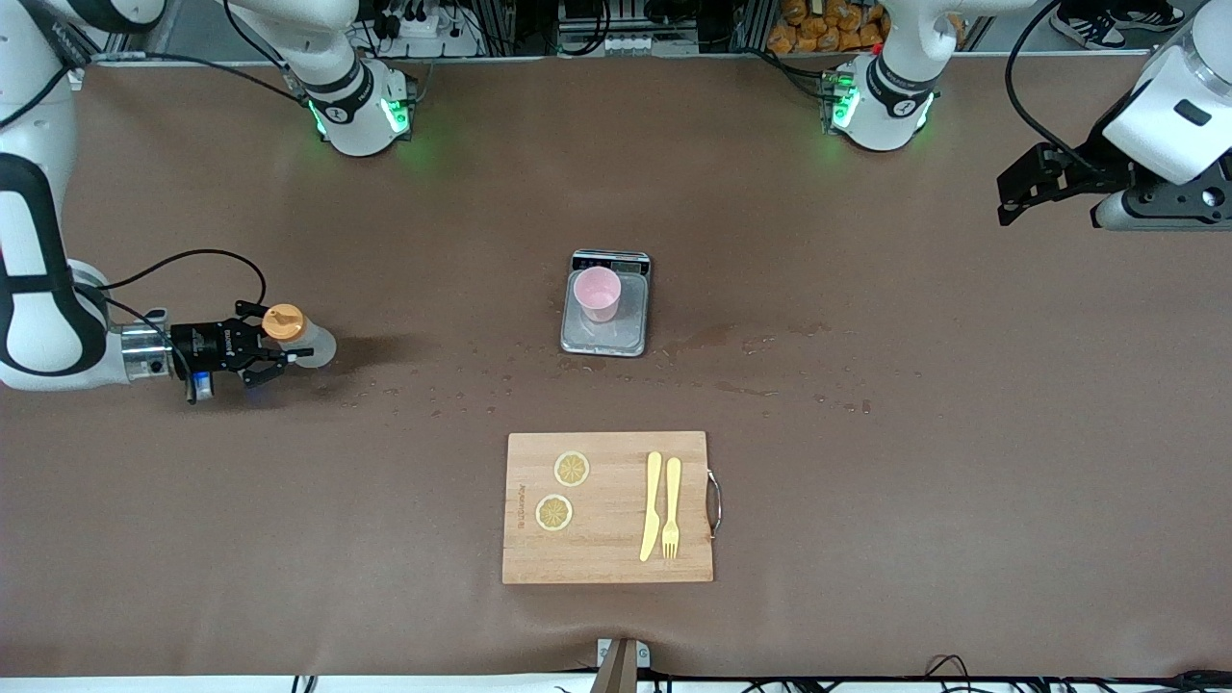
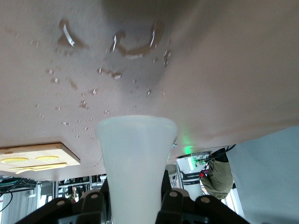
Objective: Add sauce to pink cup with both arms
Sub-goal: 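Set the bottle upright on the table and open the right gripper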
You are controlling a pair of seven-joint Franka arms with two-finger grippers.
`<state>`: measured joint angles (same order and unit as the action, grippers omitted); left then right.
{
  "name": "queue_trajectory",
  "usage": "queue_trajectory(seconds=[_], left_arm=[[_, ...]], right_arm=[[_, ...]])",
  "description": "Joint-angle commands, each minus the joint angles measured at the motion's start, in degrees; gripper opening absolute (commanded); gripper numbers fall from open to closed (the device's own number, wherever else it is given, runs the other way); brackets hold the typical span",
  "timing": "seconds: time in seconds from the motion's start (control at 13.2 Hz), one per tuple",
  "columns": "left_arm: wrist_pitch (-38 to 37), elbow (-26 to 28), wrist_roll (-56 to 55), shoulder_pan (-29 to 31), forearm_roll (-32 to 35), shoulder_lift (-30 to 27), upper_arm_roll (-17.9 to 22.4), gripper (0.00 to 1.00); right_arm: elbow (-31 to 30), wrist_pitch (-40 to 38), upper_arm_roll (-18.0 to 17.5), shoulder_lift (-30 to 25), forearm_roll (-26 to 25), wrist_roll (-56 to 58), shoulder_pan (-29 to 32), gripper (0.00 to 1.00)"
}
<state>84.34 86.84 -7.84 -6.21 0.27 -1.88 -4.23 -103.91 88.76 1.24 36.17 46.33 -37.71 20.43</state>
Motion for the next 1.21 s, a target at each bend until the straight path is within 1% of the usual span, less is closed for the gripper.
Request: queue_trajectory(seconds=[0.0,0.3,0.45,0.6,0.68,0.76,0.83,0.91,1.13], left_arm=[[0.12,-0.18,-0.86,0.15,-0.89,-0.58,-0.08,1.0],[0.12,-0.18,-1.48,0.15,-0.89,-0.58,-0.26,1.0],[0.12,-0.18,-1.48,0.15,-0.89,-0.58,-0.17,1.0],[0.12,-0.18,-1.39,0.15,-0.8,-0.58,0.01,1.0],[0.12,-0.18,-1.39,0.15,-0.8,-0.58,-0.08,1.0],[0.12,-0.09,-1.39,0.15,-0.8,-0.58,0.01,1.0],[-0.14,-0.09,-1.48,0.15,-0.8,-0.75,0.01,1.0],[-0.31,0.34,-1.39,0.23,-0.8,-1.54,0.01,1.0],[-0.4,0.52,-1.48,0.23,-0.8,-1.81,0.01,1.0]], right_arm=[[1.52,-1.66,-1.15,2.75,1.57,4.3,2.68,0.21],[1.52,-1.66,-1.06,5.75,1.48,9.66,5.4,0.21],[1.52,-1.66,-1.06,6.63,0.78,11.6,6.98,0.23],[1.78,-1.66,-1.06,7.42,0.69,12.49,7.69,0.29],[1.87,-1.57,-1.06,7.59,0.6,12.4,7.61,0.43],[1.96,-1.31,-1.06,7.86,0.6,11.71,7.52,0.72],[2.31,-1.22,-1.06,7.95,0.6,11.44,7.17,0.91],[2.74,-1.22,-1.06,7.95,0.6,10.57,7.08,1.0],[4.94,-1.66,-1.06,7.69,0.51,10.12,7.34,1.0]])
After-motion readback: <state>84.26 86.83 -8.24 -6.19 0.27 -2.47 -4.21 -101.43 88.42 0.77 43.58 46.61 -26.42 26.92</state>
